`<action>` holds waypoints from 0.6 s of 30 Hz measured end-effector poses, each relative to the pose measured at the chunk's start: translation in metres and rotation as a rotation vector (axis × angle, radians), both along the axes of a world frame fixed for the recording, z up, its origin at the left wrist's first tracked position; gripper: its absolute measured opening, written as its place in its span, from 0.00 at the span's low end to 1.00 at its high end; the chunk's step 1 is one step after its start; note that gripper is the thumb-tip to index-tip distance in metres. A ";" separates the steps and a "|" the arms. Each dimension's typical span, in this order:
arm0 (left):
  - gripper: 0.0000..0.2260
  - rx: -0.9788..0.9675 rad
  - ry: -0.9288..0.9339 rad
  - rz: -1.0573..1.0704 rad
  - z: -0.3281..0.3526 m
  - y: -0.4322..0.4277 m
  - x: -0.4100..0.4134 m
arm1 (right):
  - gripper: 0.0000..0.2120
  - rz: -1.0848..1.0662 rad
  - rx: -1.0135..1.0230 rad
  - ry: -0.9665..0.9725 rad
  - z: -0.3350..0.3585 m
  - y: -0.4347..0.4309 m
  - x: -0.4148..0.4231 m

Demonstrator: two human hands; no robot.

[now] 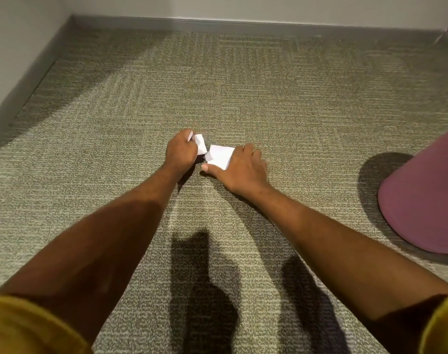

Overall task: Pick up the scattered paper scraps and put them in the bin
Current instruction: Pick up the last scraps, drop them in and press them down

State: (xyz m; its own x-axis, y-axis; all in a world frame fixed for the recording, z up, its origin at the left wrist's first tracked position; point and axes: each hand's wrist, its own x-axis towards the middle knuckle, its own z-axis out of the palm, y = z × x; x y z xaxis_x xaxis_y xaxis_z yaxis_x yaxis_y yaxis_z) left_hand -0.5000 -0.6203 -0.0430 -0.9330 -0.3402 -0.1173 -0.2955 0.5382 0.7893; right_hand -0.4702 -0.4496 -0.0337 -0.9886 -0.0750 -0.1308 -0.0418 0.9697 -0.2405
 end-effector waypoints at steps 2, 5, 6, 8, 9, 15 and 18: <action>0.11 -0.002 0.014 0.001 0.000 -0.001 0.001 | 0.61 -0.015 0.075 0.028 -0.003 -0.012 0.005; 0.20 -0.025 0.056 -0.038 -0.003 -0.001 0.002 | 0.59 -0.013 0.210 0.050 -0.007 -0.024 0.008; 0.22 -0.026 0.065 -0.044 -0.003 -0.001 0.002 | 0.55 -0.004 0.249 0.061 -0.009 -0.025 0.008; 0.22 -0.007 0.067 -0.043 -0.005 -0.002 0.003 | 0.45 0.028 0.301 0.102 -0.010 -0.024 0.006; 0.21 -0.002 0.065 -0.049 -0.007 -0.004 0.003 | 0.40 0.045 0.313 0.125 -0.010 -0.022 0.005; 0.14 -0.236 0.018 -0.130 -0.013 0.002 -0.004 | 0.25 0.132 0.248 0.161 -0.010 -0.002 -0.005; 0.12 -0.281 0.040 -0.181 -0.016 0.005 -0.004 | 0.23 0.172 0.186 0.181 -0.010 0.006 -0.003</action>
